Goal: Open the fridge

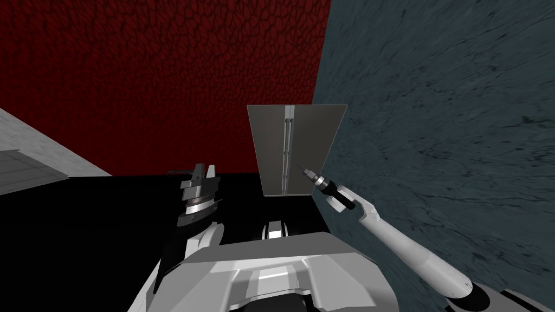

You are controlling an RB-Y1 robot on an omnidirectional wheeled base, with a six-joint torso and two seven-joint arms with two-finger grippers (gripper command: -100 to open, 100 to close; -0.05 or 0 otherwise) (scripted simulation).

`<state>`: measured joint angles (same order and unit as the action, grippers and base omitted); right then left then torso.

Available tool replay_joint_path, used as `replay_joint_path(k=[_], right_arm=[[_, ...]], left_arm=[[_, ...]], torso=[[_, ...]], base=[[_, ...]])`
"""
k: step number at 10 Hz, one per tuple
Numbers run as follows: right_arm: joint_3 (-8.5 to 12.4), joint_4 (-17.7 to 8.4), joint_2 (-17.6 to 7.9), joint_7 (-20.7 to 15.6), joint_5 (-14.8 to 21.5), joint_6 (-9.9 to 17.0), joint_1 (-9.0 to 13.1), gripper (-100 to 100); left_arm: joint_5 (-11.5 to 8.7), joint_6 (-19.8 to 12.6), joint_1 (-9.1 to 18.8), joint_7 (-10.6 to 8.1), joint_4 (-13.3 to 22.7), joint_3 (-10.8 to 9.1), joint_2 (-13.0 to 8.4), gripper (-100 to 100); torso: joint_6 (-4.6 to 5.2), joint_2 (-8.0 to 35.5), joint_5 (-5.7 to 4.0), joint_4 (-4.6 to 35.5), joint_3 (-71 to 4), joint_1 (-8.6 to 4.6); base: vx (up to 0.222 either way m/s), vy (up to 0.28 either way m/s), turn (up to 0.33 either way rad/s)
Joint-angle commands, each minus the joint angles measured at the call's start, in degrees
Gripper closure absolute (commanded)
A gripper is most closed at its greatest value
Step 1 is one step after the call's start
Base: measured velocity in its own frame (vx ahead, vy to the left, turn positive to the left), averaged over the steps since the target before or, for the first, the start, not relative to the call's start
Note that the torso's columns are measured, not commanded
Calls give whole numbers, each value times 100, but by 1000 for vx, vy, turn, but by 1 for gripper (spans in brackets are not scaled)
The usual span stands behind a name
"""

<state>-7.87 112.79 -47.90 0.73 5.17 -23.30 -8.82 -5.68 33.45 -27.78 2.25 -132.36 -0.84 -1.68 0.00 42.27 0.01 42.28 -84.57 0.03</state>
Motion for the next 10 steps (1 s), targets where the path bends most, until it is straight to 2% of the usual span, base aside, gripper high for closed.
replay_joint_path(k=[1, 2, 3, 4, 5, 6, 7, 8, 9, 10], right_arm=[[-58, -144, -457, 58, 116, 11, 194, -100], [-58, -144, -528, 58, 116, 11, 194, -100], [-110, -268, -747, 102, 223, 24, 371, -100], [-110, -268, -920, 102, 223, 24, 371, -100], [-159, -391, -1104, 141, 333, 36, 549, -100], [-159, -391, -1276, 141, 333, 36, 549, -100], [-204, -510, -1459, 175, 445, 48, 728, -100], [-204, -510, -1633, 175, 445, 48, 728, -100], [-204, -510, -1681, 175, 445, 48, 728, -100], [-245, -627, -1909, 203, 560, 59, 908, -100]], left_arm=[[0, 0, 0, 0, 0, 0, 0, 0], [0, 0, 0, 0, 0, 0, 0, 0], [0, 0, 0, 0, 0, 0, 0, 0], [0, 0, 0, 0, 0, 0, 0, 0], [0, 0, 0, 0, 0, 0, 0, 0], [0, 0, -1, 0, 0, 0, 0, 0], [0, 0, 0, 0, 0, 0, 0, 0], [0, 0, 0, 0, 0, 0, 0, 0], [0, 0, 0, 0, 0, 0, 0, 0], [0, 0, 0, 0, 0, 0, 0, 0]], torso=[[0, -8, 3, -3, -5, 14], [0, 0, 2, -1, -1, 4], [0, 8, -5, 2, 4, -18], [2, 5, -4, 1, 3, -9], [0, 1, -1, 0, 0, -2], [0, -12, 2, -3, -7, 9], [0, -3, 1, -2, -4, 1], [1, -1, 0, 0, -1, 0], [0, 3, -2, 0, 2, -8], [1, 15, -7, 3, 9, -23]], base=[[31, 115, -52], [13, 58, -2], [22, 83, -88], [32, 93, -45], [70, 119, -71], [51, 109, -44], [52, 115, -69], [51, 100, -43], [10, 47, 2], [4, 72, -75]])
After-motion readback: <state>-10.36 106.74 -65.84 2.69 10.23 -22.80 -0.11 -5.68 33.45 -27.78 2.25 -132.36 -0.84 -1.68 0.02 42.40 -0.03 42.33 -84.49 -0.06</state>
